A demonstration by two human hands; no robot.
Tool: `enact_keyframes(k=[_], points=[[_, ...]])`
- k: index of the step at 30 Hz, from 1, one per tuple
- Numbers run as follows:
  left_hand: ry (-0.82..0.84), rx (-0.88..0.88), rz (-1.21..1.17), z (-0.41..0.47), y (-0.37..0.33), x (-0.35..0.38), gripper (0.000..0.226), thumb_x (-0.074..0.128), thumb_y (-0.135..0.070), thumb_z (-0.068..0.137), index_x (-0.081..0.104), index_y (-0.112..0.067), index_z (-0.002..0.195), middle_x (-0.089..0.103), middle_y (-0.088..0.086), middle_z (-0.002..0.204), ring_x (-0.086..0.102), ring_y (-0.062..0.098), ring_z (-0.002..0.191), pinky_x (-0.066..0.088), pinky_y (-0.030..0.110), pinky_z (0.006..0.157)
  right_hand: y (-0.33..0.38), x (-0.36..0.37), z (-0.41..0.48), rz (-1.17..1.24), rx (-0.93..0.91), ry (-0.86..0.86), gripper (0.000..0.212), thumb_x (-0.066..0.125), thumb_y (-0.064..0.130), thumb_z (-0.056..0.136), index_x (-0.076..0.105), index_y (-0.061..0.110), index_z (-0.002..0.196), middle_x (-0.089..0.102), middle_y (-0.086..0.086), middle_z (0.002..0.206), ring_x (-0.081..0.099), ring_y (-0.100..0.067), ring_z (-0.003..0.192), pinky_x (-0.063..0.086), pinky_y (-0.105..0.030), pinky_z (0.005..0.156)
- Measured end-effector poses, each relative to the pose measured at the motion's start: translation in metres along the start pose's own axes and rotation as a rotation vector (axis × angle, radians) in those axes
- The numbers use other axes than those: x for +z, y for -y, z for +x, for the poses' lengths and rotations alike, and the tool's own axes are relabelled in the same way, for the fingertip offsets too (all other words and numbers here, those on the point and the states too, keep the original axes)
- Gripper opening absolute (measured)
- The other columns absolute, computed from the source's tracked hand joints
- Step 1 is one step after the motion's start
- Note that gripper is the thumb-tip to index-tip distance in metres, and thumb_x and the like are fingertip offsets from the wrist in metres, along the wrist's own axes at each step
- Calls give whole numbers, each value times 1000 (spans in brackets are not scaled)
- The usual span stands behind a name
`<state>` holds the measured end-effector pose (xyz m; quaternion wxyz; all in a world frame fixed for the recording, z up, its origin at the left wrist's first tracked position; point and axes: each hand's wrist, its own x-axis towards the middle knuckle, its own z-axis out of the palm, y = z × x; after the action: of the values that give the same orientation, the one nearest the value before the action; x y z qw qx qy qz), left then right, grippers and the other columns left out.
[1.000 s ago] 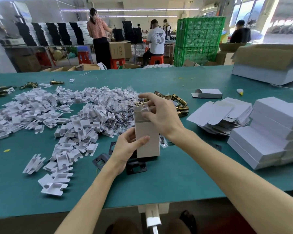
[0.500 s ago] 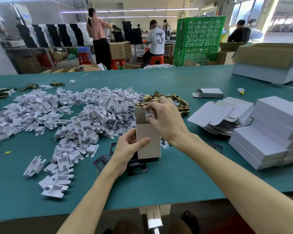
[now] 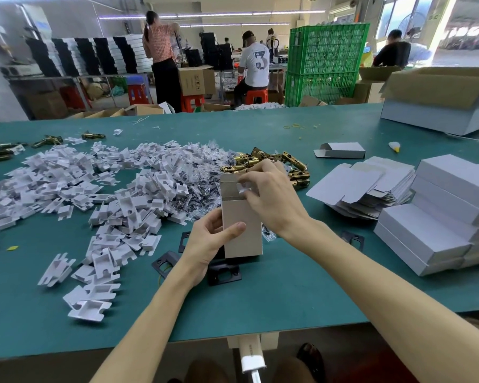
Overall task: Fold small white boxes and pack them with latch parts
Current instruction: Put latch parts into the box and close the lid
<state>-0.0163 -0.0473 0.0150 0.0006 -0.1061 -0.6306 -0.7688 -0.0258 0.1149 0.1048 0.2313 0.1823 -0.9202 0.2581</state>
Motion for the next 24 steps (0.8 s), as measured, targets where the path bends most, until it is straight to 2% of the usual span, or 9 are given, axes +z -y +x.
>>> enact_keyframes(k=[5, 9, 12, 14, 19, 22, 24], points=[[-14, 2, 2, 1, 2, 0, 44, 86, -20, 80, 72, -17, 121, 78, 6, 117, 74, 18, 107, 59, 25, 82, -6, -2, -3, 40, 59, 5, 31, 54, 3, 99, 72, 6, 124, 57, -9, 127, 43, -26, 127, 32, -25, 106], [-19, 2, 12, 2, 2, -1, 44, 84, -22, 80, 71, -16, 122, 78, 4, 117, 74, 18, 109, 59, 25, 83, -19, -6, -8, 86, 139, -72, 32, 51, -2, 97, 72, 6, 121, 58, -10, 122, 48, -26, 125, 34, -22, 102], [-11, -3, 10, 2, 3, -1, 46, 82, -24, 82, 70, -14, 125, 77, 4, 119, 74, 20, 111, 59, 26, 84, -39, -1, -17, 80, 251, -6, 33, 50, -2, 97, 68, 7, 123, 57, -13, 127, 50, -29, 125, 40, -34, 107], [-19, -8, 2, 3, 3, -1, 47, 82, -26, 82, 70, -13, 126, 77, 4, 119, 74, 21, 111, 59, 26, 84, -52, 7, -27, 25, 316, 130, 34, 54, 5, 99, 62, 8, 133, 54, -13, 135, 48, -30, 128, 41, -41, 109], [-26, -16, -1, 3, 2, -2, 49, 82, -28, 82, 69, -15, 127, 77, 4, 121, 73, 22, 112, 60, 29, 87, -74, 26, -48, -140, 341, 351, 56, 58, 35, 103, 43, 15, 152, 44, -8, 154, 38, -33, 139, 35, -43, 114], [-22, -10, 3, 3, 1, -1, 48, 82, -28, 81, 69, -15, 126, 77, 4, 120, 73, 21, 112, 60, 29, 87, -79, 32, -51, -236, 281, 417, 63, 52, 53, 101, 44, 16, 151, 42, -4, 157, 35, -31, 142, 33, -40, 112], [-21, -11, 3, 2, 0, -1, 48, 82, -28, 81, 69, -15, 126, 77, 3, 120, 73, 21, 112, 60, 28, 86, -81, 33, -50, -266, 249, 432, 57, 51, 53, 102, 52, 16, 145, 45, -3, 153, 37, -31, 139, 35, -40, 108]])
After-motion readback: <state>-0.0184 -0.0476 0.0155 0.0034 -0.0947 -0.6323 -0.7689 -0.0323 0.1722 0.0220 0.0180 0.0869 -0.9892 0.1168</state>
